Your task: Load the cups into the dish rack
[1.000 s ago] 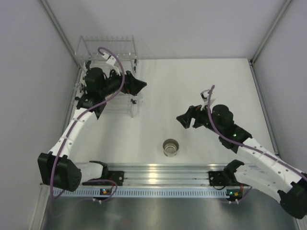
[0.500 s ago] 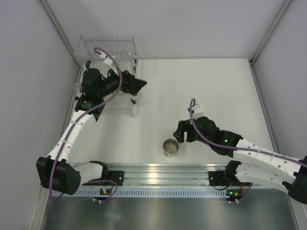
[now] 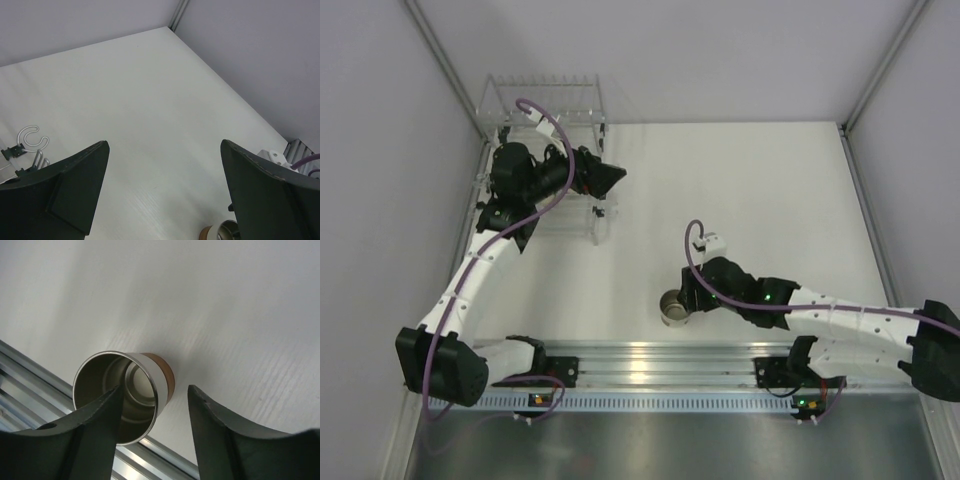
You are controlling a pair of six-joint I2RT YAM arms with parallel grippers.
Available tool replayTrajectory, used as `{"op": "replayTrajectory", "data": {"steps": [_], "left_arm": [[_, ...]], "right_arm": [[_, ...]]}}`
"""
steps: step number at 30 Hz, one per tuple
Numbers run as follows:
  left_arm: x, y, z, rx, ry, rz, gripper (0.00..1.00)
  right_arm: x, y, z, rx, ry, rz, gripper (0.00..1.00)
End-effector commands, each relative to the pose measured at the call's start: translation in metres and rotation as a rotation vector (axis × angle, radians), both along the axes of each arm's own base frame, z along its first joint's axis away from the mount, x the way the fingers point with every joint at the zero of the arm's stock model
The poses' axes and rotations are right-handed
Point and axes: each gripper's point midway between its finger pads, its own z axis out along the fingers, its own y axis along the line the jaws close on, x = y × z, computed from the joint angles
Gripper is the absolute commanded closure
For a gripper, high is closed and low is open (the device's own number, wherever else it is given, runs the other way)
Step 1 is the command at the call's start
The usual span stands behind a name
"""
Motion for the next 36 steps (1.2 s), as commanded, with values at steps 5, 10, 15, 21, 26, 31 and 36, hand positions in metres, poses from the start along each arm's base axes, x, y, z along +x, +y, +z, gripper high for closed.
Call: {"op": "replayTrajectory", "data": {"steps": [5,10,15,21,26,31,36], "left_arm": [[-0.002,-0.001,0.014,-0.016,-0.063,-0.009,0.02],[-0.001,-0.001,0.013,-0.014,-0.059,-0.004,0.02],[0.001,-0.001,0.011,-0.01,-0.053,-0.004,0.02],[0.003,0.0,0.008,-0.005,-0.047,0.003,0.02],[0.005,0.0,0.006,-0.002,-0.041,0.005,0.02],[0.005,0.002,0.008,-0.003,-0.048,0.025,0.02],[0.008,0.006,0.005,-0.003,-0.048,0.055,0.02]], "right_arm": [[0.001,0.0,-0.002,-0.017,-0.007,-0.032,0.61],[-0.001,-0.001,-0.009,-0.035,0.005,-0.027,0.73],[-0.003,0.0,-0.015,-0.047,0.017,-0.022,0.82],[-0.002,0.0,-0.016,-0.062,0.018,-0.026,1.0],[0.001,0.0,-0.007,-0.043,-0.012,-0.033,1.0],[0.013,0.001,0.01,-0.027,-0.063,-0.062,1.0],[0.036,0.014,0.039,0.058,-0.131,-0.038,1.0]]}}
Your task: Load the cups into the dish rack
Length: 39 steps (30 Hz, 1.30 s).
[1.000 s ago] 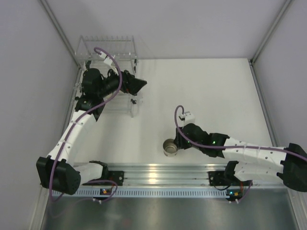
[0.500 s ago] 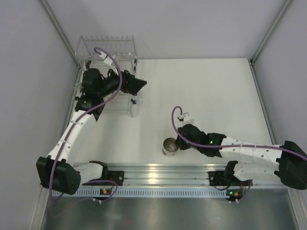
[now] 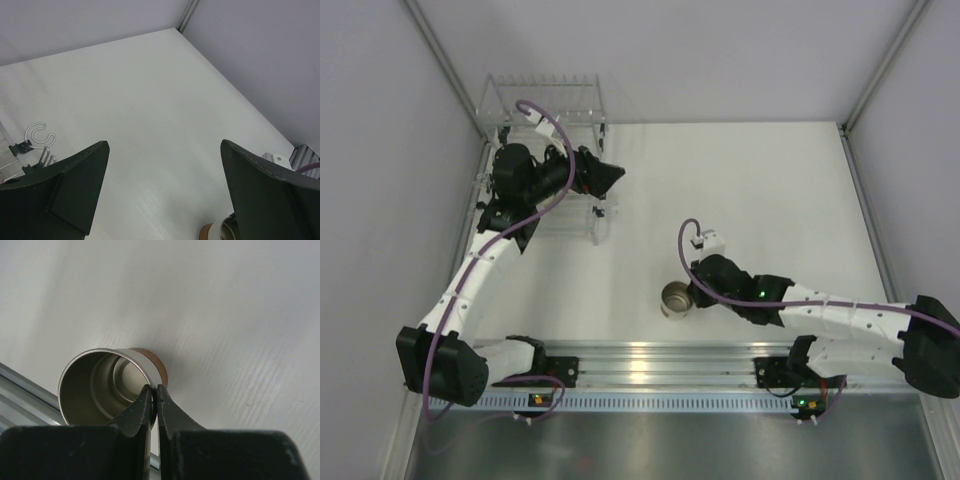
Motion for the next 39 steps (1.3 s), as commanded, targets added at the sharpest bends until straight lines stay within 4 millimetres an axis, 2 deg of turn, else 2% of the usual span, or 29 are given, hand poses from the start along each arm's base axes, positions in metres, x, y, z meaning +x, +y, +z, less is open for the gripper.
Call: {"op": "replayTrajectory", "data": {"steps": [1,2,3,5,6,7,8,9,10,11,12,13,14,15,16,17,18,20,21,23,24,25,26,28,29,30,33,34,39], "left_arm": [[0.003,0.003,0.008,-0.007,-0.053,0.028,0.02],[0.004,0.004,0.008,-0.009,-0.056,0.035,0.02],[0.004,0.004,0.008,-0.008,-0.057,0.035,0.02],[0.004,0.004,0.008,-0.009,-0.056,0.035,0.02],[0.004,0.004,0.008,-0.01,-0.055,0.037,0.02],[0.004,0.004,0.007,-0.011,-0.054,0.034,0.02],[0.003,0.002,0.007,-0.018,-0.049,0.024,0.02],[0.002,0.001,0.009,-0.026,-0.053,0.019,0.02],[0.001,0.0,0.008,-0.033,-0.049,0.009,0.02],[0.001,-0.002,0.007,-0.051,-0.037,0.0,0.02],[-0.002,-0.006,0.011,-0.066,-0.049,-0.028,0.02],[-0.003,-0.008,0.009,-0.077,-0.042,-0.043,0.02],[-0.004,-0.011,0.008,-0.098,-0.023,-0.057,0.02],[-0.008,-0.015,0.014,-0.114,-0.041,-0.095,0.02],[-0.009,-0.017,0.011,-0.124,-0.031,-0.111,0.02],[-0.012,-0.02,0.012,-0.149,-0.014,-0.131,0.02],[-0.015,-0.022,0.014,-0.164,-0.017,-0.148,0.02],[-0.022,-0.026,0.018,-0.206,-0.02,-0.194,0.02],[-0.024,-0.027,0.019,-0.219,-0.016,-0.207,0.01],[-0.032,-0.031,0.022,-0.245,-0.002,-0.25,0.01],[-0.034,-0.031,0.021,-0.256,0.004,-0.255,0.01],[-0.04,-0.034,0.03,-0.29,-0.018,-0.275,0.01],[-0.042,-0.034,0.022,-0.308,-0.002,-0.275,0.02],[-0.046,-0.036,0.024,-0.371,0.019,-0.28,0.02],[-0.049,-0.037,0.032,-0.394,-0.025,-0.291,0.02],[-0.051,-0.039,0.026,-0.405,-0.01,-0.294,0.02],[-0.054,-0.055,0.025,-0.421,-0.004,-0.311,0.04],[-0.06,-0.067,0.024,-0.417,-0.002,-0.339,0.05],[-0.076,-0.091,0.035,-0.466,-0.017,-0.395,0.08]], "right_arm": [[0.03,0.021,0.053,0.133,-0.12,0.01,1.0],[0.032,0.025,0.059,0.161,-0.122,0.032,1.0],[0.047,0.021,0.068,0.183,-0.149,0.016,1.0],[0.056,0.022,0.077,0.232,-0.149,0.039,1.0],[0.074,0.011,0.081,0.252,-0.161,0.001,1.0],[0.084,0.011,0.092,0.3,-0.189,-0.005,1.0],[0.086,0.015,0.098,0.348,-0.186,0.033,1.0],[0.103,0.006,0.106,0.384,-0.205,-0.006,1.0],[0.112,0.006,0.117,0.428,-0.236,-0.004,1.0],[0.115,0.01,0.124,0.467,-0.239,0.024,1.0],[0.125,0.004,0.129,0.5,-0.248,0.0,1.0],[0.131,0.005,0.13,0.52,-0.245,-0.001,1.0],[0.133,0.011,0.143,0.58,-0.275,0.037,1.0],[0.139,0.008,0.148,0.623,-0.27,0.023,1.0],[0.139,0.012,0.151,0.663,-0.265,0.053,1.0],[0.143,0.012,0.164,0.739,-0.292,0.056,1.0],[0.144,0.013,0.172,0.781,-0.307,0.069,1.0],[0.142,0.015,0.172,0.843,-0.292,0.099,1.0],[0.142,0.013,0.19,0.911,-0.331,0.111,1.0],[0.14,0.012,0.193,0.968,-0.319,0.119,1.0],[0.138,0.012,0.204,0.998,-0.354,0.139,1.0],[0.135,0.011,0.206,1.015,-0.36,0.148,1.0],[0.132,0.011,0.21,1.044,-0.354,0.151,1.0],[0.126,0.01,0.222,1.088,-0.386,0.18,1.0],[0.123,0.01,0.227,1.114,-0.38,0.186,1.0],[0.121,0.01,0.231,1.131,-0.385,0.193,1.0],[0.112,0.008,0.243,1.181,-0.402,0.224,1.0],[0.11,0.008,0.247,1.194,-0.412,0.234,1.0],[0.103,0.005,0.254,1.211,-0.432,0.25,1.0]]}}
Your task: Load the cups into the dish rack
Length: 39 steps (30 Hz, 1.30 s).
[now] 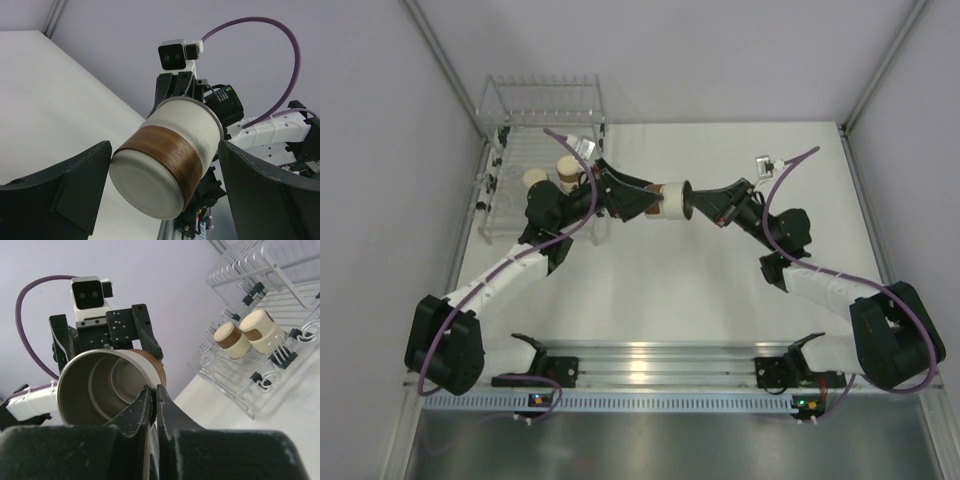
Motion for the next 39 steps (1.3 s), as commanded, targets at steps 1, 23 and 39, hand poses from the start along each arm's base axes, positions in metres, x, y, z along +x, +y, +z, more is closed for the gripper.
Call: {"op": "replayTrajectory", "data": {"steps": [1,23,39], "left_arm": [[-0.013,-0.011,0.034,-0.1,-0.099,-0.022,0.08],[-0.053,-0.042,0.022,-0.24,0.001,-0.214,0.32],[-0.087,-0.057,0.028,-0.251,0.01,-0.355,0.07]], "right_arm": [[-0.018,-0.011,0.035,0.077,-0.136,0.011,1.0],[-0.031,-0.017,0.043,0.145,-0.179,0.049,1.0],[-0.028,-0.019,0.038,0.142,-0.169,0.043,1.0]]}}
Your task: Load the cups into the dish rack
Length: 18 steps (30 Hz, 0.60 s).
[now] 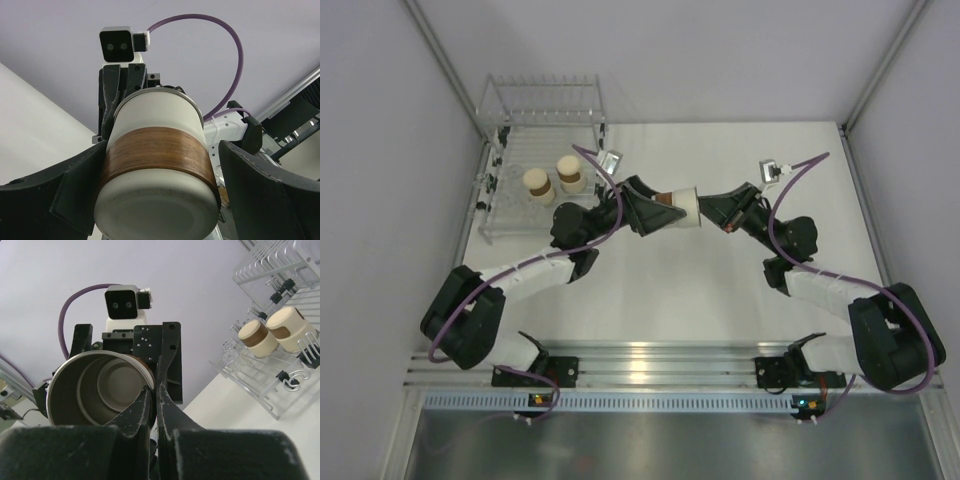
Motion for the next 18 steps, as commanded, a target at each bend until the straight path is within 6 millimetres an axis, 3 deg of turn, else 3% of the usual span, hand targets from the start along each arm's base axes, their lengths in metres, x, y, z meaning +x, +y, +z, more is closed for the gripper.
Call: {"op": "replayTrajectory", "data": {"steps": [1,3,6,7,9,10,13,14,18], "left_arm": [[-0.036,0.001,0.023,-0.053,-0.106,-0.109,0.08],[-0.036,0.001,0.022,-0.053,-0.102,-0.107,0.09],[-0.037,0.002,0.024,-0.057,-0.108,-0.104,0.28],[-0.037,0.002,0.024,-0.058,-0.109,-0.104,0.41],[-0.038,0.002,0.024,-0.056,-0.11,-0.107,0.55],[-0.038,0.002,0.024,-0.055,-0.11,-0.111,0.73],[-0.037,0.002,0.023,-0.055,-0.11,-0.104,0.95],[-0.037,0.003,0.021,-0.054,-0.108,-0.098,1.0],[-0.035,0.004,0.022,-0.052,-0.123,-0.073,1.0]], "right_arm": [[-0.006,-0.009,0.03,0.068,-0.149,-0.041,1.0],[-0.006,-0.01,0.029,0.067,-0.148,-0.042,1.0],[-0.005,-0.01,0.026,0.062,-0.142,-0.044,1.0],[-0.005,-0.01,0.027,0.062,-0.143,-0.045,1.0],[-0.005,-0.009,0.025,0.06,-0.14,-0.045,1.0],[-0.004,-0.01,0.025,0.059,-0.138,-0.048,1.0],[-0.004,-0.01,0.024,0.055,-0.134,-0.049,1.0],[-0.003,-0.01,0.023,0.048,-0.135,-0.055,1.0],[-0.002,-0.011,0.02,0.022,-0.132,-0.07,0.98]]}}
